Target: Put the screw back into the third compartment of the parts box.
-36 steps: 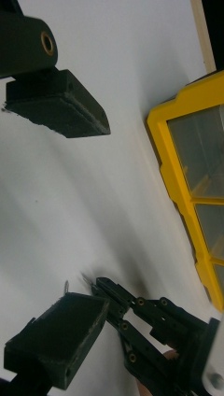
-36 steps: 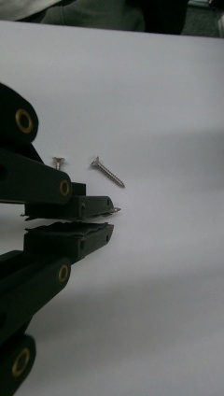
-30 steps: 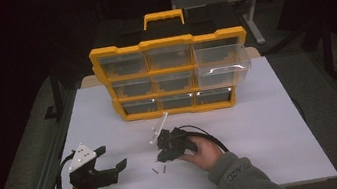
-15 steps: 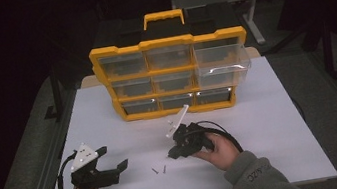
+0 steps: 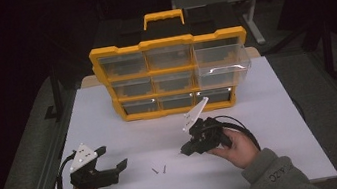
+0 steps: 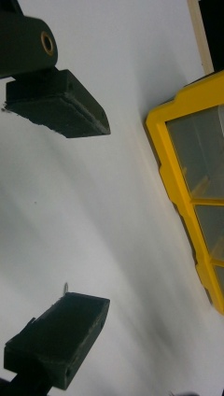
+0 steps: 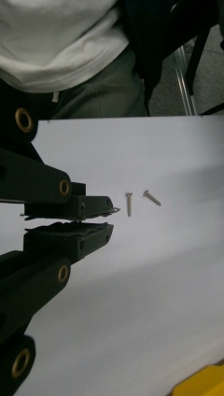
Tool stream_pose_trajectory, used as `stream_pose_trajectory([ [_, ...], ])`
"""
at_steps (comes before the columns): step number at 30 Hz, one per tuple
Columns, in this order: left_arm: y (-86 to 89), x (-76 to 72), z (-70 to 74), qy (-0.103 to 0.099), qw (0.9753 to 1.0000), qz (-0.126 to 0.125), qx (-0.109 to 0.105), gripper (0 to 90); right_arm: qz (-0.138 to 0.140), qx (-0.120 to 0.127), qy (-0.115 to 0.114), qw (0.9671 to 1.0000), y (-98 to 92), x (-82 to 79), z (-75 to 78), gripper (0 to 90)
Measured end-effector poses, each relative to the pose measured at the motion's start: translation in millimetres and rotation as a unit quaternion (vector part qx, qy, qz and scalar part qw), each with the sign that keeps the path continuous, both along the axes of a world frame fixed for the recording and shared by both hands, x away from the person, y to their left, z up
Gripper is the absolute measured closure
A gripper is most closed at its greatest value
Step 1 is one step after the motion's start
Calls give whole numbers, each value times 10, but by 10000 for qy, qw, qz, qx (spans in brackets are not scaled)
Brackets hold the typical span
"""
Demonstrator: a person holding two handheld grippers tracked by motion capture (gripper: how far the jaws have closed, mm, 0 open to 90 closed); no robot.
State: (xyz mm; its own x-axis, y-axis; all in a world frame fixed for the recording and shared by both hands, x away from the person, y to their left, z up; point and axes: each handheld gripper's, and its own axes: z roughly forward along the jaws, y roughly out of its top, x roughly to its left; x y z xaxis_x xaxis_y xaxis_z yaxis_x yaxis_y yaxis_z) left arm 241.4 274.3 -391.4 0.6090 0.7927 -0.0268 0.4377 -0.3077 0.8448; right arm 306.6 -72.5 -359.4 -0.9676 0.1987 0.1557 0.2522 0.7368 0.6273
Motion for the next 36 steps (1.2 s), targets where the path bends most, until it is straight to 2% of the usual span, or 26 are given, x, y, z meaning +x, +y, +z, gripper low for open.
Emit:
stream_pose_trajectory([
  [1,5,5,-4,-16,10000,-35,36,140,-54,11,-19,10000,-25,-19,50,839],
  [3,-3,4,-15,-29,10000,1,-48,140,-32,92,-247,9996,-107,-45,210,839],
  [5,0,3,-13,-25,10000,0,-43,140,-44,153,-304,9994,-137,-52,262,839],
  [7,-2,3,-8,-28,10000,10,-53,140,-74,206,-327,9992,-217,-91,423,839],
  [8,-3,4,-6,-30,10000,11,-48,140,-74,206,-327,9992,-217,-91,423,839],
  [10,-8,0,-12,2,10000,25,-66,140,-104,193,-315,9993,-271,-126,546,839],
  [12,-1,-1,-13,22,10000,30,-49,140,-57,241,-405,9989,-323,-141,676,839],
  [13,2,-5,-7,29,10000,38,-53,140,-85,281,-364,9989,-377,-158,820,838],
  [14,3,-7,-4,14,10000,56,-81,140,-85,281,-364,9989,-377,-158,820,838],
  [15,7,-8,1,-1,10000,57,-69,140,-96,304,-396,9987,-402,-163,891,838],
  [16,5,-10,4,-3,9999,68,-82,140,-125,313,-422,9985,-461,-164,1040,837],
  [17,3,-8,5,-16,9999,67,-90,140,-125,313,-422,9985,-461,-164,1040,837],
  [18,3,-5,5,-22,10000,55,-59,140,-94,355,-479,9982,-517,-156,1181,837],
  [19,-2,-4,-1,-22,10000,60,-60,140,-100,364,-508,9980,-544,-150,1249,837],
  [20,-1,-6,-3,-3,10000,55,-48,140,-100,364,-508,9980,-544,-150,1249,837],
  [21,-1,-8,-4,0,10000,63,-59,140,-126,371,-539,9978,-571,-146,1314,837],
  [23,10,-16,9,3,10000,92,-37,140,-153,385,-612,9973,-653,-111,1511,836],
  [24,15,-16,12,-7,9999,88,-48,140,-153,385,-612,9973,-653,-111,1511,836],
  [25,14,-17,18,3,9999,104,-56,140,-208,426,-628,9969,-709,-66,1642,836],
  [26,13,-15,19,-6,9999,103,-51,140,-208,426,-628,9969,-709,-66,1642,836],
  [27,3,-12,9,-31,9999,113,-110,139,-221,439,-671,9965,-735,-43,1708,837],
  [29,3,-6,0,-19,10000,76,-56,140,-261,476,-724,9959,-779,8,1840,836],
  [31,3,-5,-3,-14,10000,70,-60,140,-440,396,-782,9952,-842,106,2028,836],
  [33,12,-10,6,-17,10000,68,-46,140,-488,417,-803,9947,-860,142,2081,836],
  [34,17,-15,18,17,10000,64,-7,140,-589,398,-844,9939,-889,212,2180,836],
  [36,19,-16,23,5,10000,52,18,140,-682,418,-806,9935,-898,239,2228,836],
])
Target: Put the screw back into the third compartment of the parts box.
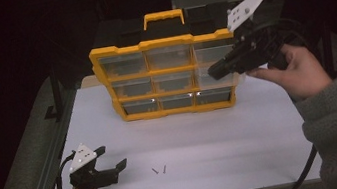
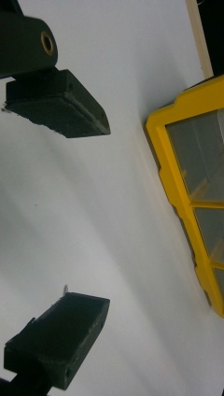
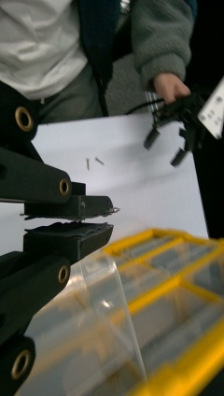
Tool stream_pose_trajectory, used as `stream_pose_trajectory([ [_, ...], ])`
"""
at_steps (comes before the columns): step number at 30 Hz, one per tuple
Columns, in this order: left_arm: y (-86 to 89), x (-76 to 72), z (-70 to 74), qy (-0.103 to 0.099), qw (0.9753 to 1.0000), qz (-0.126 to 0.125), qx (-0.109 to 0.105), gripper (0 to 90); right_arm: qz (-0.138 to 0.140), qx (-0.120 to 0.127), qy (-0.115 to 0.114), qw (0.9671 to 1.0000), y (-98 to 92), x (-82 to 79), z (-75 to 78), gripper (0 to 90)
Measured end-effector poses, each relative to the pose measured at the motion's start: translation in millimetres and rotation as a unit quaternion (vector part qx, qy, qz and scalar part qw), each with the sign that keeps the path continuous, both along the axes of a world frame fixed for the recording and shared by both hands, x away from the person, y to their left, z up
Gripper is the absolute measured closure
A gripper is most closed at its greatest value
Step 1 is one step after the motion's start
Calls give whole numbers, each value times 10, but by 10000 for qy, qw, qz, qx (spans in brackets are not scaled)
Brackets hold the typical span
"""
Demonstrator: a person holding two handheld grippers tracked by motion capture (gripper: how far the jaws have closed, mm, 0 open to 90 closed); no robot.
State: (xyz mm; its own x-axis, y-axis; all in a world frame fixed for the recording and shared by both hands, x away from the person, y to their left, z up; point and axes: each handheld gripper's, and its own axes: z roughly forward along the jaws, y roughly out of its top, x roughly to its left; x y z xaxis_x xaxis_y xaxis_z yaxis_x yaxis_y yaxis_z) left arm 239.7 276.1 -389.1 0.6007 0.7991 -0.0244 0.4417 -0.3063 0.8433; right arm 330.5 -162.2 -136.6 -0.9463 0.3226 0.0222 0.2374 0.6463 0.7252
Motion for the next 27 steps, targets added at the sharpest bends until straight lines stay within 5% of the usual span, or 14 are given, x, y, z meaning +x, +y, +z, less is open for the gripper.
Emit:
stream_pose_trajectory([
  [7,9,-6,4,-48,10000,3,-76,140,-462,-159,92,9988,-59,376,48,836],
  [15,21,-3,-2,-32,10000,-14,-82,140,-847,-325,401,9951,-91,712,-236,824],
  [18,21,-8,4,-76,9999,21,-118,140,-965,-335,411,9939,-86,739,-278,701],
  [27,23,-3,9,-95,9999,15,-55,139,-863,-197,339,9955,-76,607,-163,687],
])
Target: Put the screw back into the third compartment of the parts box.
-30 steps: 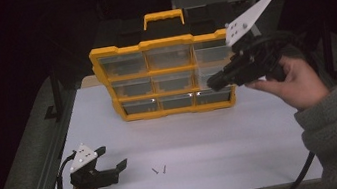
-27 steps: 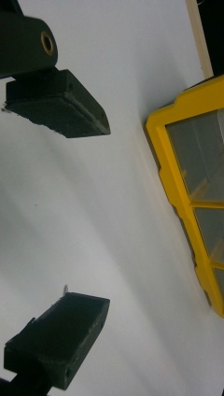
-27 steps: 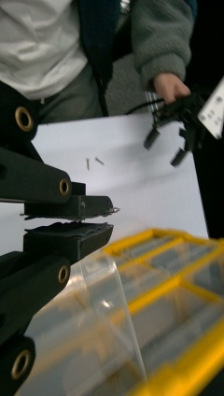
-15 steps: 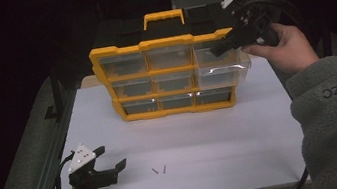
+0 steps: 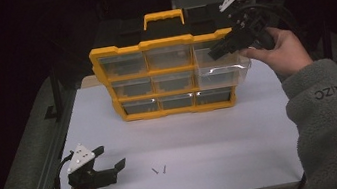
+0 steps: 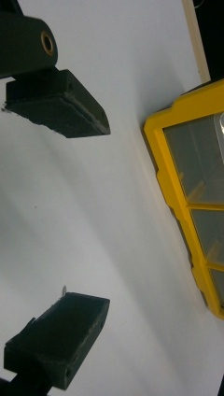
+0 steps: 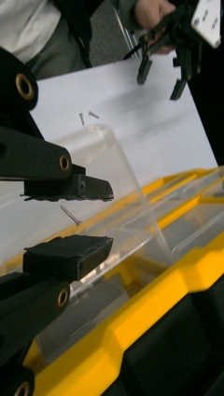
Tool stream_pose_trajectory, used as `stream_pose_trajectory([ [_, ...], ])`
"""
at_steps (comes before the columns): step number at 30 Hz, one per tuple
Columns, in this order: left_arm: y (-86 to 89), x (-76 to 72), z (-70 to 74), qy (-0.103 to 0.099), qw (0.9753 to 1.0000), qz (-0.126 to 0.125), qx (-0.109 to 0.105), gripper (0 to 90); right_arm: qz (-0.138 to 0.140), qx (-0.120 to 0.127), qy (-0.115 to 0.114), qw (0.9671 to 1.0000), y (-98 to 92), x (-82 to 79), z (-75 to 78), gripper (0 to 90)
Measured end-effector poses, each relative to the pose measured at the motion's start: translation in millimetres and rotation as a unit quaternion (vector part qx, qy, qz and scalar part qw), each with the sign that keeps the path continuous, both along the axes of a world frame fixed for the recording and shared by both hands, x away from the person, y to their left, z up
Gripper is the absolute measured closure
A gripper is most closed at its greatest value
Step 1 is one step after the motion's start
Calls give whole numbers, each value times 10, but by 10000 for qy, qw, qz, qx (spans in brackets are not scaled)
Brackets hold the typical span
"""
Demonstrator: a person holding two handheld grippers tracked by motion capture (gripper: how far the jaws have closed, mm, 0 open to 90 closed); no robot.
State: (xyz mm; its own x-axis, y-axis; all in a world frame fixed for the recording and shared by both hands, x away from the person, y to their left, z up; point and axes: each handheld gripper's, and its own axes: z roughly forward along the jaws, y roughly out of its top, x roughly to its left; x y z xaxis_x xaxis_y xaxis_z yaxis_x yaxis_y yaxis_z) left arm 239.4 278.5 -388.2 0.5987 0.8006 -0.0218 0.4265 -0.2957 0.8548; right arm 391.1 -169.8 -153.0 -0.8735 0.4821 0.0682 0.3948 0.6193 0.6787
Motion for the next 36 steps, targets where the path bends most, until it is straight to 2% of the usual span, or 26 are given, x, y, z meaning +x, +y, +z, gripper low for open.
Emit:
stream_pose_trajectory([
  [2,-13,-7,-3,49,10000,31,-40,140,117,46,-66,9999,23,-83,57,685],
  [3,-14,-4,-8,32,10000,27,-39,140,237,60,-110,9996,57,-174,104,678],
  [4,-5,-4,-6,44,10000,2,22,140,237,60,-110,9996,57,-174,104,678],
  [8,-4,-14,3,33,10000,54,-29,140,481,92,-227,9985,131,-397,169,664],
  [11,-5,-9,1,43,10000,35,8,140,715,54,-307,9970,215,-569,153,635],
  [14,-8,-3,-9,29,10000,25,40,140,932,31,-323,9951,312,-711,57,626],
  [16,-15,-6,-12,-6,10000,64,-54,140,1096,11,-328,9934,403,-813,-99,618],
  [18,-7,-10,3,29,10000,62,-6,140,1157,77,-303,9928,455,-873,-215,603],
  [19,-6,-4,1,8,10000,54,-9,140,1157,77,-303,9928,455,-873,-215,603],
  [20,-1,3,0,-15,10000,28,22,140,1246,115,-365,9915,508,-929,-351,597],
  [21,0,3,-2,0,10000,32,21,140,1246,115,-365,9915,508,-929,-351,597],
  [23,5,2,-4,3,10000,53,-8,140,1300,173,-281,9910,568,-973,-496,587],
  [24,9,1,-1,-17,10000,60,-28,140,1380,138,-352,9897,596,-981,-574,585],
  [29,9,-8,7,24,9999,112,-66,140,1400,179,-110,9899,746,-1067,-949,577],
  [31,8,1,-8,4,9999,98,-75,140,1478,239,-117,9887,799,-1076,-1097,575],
  [36,4,2,-4,-6,9999,114,-106,140,1489,142,34,9887,969,-1055,-1442,567],
])
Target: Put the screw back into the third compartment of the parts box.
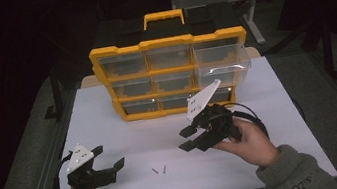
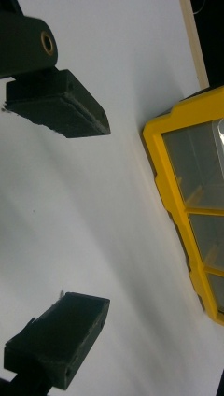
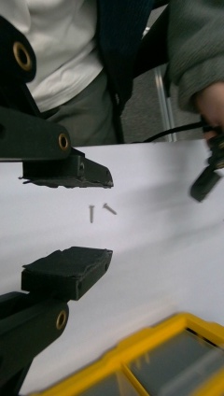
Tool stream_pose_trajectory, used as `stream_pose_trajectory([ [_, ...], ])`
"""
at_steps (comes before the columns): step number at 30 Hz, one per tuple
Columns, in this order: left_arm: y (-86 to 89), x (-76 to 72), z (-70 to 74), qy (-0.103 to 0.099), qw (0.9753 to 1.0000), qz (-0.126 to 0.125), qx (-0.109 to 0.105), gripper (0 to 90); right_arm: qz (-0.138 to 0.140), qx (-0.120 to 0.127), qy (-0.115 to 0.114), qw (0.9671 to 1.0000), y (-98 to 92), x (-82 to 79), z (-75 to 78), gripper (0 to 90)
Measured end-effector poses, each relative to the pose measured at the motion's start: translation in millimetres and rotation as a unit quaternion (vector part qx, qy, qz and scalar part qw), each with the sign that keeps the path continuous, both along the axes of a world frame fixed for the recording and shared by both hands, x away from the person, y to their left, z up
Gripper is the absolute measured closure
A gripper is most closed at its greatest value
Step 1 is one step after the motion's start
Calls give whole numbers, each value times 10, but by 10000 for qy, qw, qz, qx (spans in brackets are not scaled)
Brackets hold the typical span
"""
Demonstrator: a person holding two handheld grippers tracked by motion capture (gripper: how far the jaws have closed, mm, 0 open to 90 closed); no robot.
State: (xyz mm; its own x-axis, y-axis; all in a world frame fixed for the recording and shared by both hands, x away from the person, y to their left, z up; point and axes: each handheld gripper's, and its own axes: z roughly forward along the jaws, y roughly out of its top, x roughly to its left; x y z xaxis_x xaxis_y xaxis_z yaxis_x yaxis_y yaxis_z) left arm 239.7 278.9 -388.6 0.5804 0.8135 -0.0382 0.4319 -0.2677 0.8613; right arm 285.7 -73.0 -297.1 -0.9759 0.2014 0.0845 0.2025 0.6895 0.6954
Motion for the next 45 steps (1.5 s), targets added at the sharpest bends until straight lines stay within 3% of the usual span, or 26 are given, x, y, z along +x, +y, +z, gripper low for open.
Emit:
stream_pose_trajectory([
  [5,-12,8,-9,9,10000,-41,48,140,95,-204,79,9997,210,36,-302,561],
  [6,-12,7,-10,-18,10000,-32,37,140,103,-291,119,9995,290,53,-427,553],
  [10,12,7,10,-85,9998,-95,141,140,71,-361,185,9992,386,79,-589,554],
  [22,-1,7,0,-61,9999,-73,81,140,67,-374,285,9989,705,160,-962,548],
  [23,-1,6,0,-34,9999,-74,98,140,78,-395,395,9984,764,153,-1018,549],
  [37,8,-3,7,-31,10000,-63,70,140,97,-483,514,9975,1052,212,-1299,613],
  [45,4,-5,2,-28,10000,-65,40,140,114,-643,333,9973,1135,230,-1395,739],
])
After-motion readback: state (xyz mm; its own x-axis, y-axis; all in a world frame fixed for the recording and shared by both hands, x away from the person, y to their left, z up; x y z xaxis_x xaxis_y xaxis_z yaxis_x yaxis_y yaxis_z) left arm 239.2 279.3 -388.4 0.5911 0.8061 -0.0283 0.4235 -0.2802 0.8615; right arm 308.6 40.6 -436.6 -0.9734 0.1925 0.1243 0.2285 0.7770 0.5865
